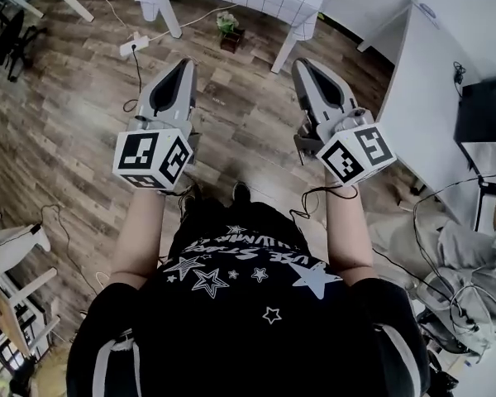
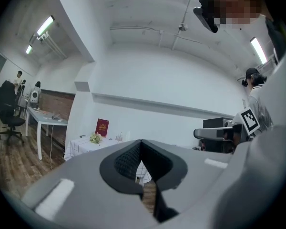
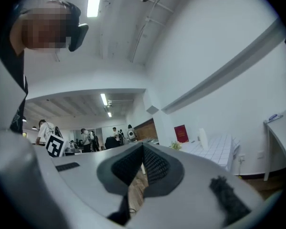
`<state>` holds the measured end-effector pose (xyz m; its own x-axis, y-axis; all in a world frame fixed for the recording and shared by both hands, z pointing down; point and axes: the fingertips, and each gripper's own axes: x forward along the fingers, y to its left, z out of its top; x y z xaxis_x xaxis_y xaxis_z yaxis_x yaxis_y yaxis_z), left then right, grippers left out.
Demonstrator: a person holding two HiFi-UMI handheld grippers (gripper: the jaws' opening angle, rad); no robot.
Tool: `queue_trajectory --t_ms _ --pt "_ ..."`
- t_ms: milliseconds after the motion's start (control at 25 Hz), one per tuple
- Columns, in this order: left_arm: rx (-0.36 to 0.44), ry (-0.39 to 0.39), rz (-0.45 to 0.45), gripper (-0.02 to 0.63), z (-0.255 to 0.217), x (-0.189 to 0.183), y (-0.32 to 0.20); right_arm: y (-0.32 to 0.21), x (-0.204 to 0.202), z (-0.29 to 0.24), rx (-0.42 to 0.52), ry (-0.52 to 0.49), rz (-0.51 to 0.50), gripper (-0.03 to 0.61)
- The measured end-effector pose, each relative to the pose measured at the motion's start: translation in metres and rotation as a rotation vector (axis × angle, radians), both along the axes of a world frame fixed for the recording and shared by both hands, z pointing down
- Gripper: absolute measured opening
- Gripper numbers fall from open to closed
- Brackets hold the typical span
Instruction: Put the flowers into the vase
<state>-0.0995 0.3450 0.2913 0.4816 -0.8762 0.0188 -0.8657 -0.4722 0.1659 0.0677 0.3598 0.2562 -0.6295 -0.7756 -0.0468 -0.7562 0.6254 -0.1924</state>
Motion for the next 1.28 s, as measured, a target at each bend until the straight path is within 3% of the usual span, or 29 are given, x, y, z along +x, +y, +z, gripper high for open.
queue_trajectory --t_ms 160,240,480,600,920,1280 --pt "0.015 -0.039 -0.041 0.008 0.005 0.044 0.007 0.001 0.058 0.008 0.015 -0.049 -0.008 0.011" --pt "0.026 -0.057 -0.058 0.008 0.001 0.049 0.007 -0.002 0.069 0.010 0.016 -0.069 -0.007 0.011" --pt "0.056 -0.038 -0.129 0.008 -0.012 -0.003 0.034 0.017 0.030 0.004 0.032 -0.073 -0.039 0.012" --pt "0.054 -0.052 -0.137 0.008 -0.009 0.005 0.023 0.005 0.038 0.009 0.032 -0.071 -0.055 0.012" --pt "0.053 -0.015 -0.112 0.008 0.006 -0.004 -0.042 -0.055 0.026 0.013 0.025 -0.039 -0.046 0.012" --pt "0.042 0.000 -0.106 0.008 0.020 -0.041 -0.172 -0.192 -0.016 0.031 -0.025 -0.025 -0.023 0.012"
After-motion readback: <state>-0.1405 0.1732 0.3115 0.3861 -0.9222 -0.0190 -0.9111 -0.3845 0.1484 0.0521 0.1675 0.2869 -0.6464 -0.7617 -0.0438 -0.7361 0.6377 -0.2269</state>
